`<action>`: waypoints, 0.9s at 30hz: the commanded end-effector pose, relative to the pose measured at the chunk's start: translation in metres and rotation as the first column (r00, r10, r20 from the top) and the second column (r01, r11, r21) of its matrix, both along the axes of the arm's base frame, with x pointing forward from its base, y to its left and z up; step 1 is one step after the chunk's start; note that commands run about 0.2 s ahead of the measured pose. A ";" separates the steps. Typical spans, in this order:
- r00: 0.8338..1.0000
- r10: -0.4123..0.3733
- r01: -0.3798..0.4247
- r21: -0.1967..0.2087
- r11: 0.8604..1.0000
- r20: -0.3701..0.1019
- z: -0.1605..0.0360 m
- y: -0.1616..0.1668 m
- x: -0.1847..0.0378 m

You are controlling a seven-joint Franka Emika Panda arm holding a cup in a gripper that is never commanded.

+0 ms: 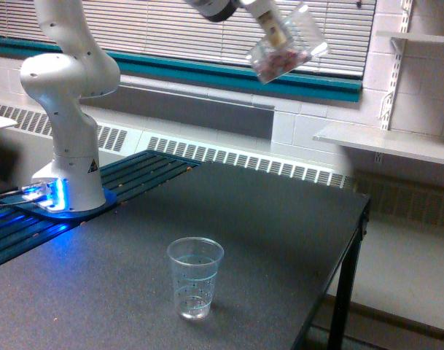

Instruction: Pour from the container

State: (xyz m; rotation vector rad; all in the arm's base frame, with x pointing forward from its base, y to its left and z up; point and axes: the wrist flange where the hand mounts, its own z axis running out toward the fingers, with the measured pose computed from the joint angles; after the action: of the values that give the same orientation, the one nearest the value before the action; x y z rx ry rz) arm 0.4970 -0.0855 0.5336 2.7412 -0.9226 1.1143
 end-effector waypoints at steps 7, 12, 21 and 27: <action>0.999 -0.034 0.033 -0.039 0.999 -0.032 -0.030 -0.038 -0.038; 0.997 -0.054 0.051 -0.056 0.997 -0.050 -0.044 -0.052 -0.054; 0.991 -0.088 0.079 -0.090 0.993 -0.097 -0.069 -0.074 -0.081; 0.986 -0.114 0.101 -0.108 0.989 -0.123 -0.087 -0.084 -0.098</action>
State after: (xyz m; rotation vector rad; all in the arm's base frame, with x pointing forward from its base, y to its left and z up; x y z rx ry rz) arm 0.4120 -0.1596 0.4548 2.6370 -0.9075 0.9330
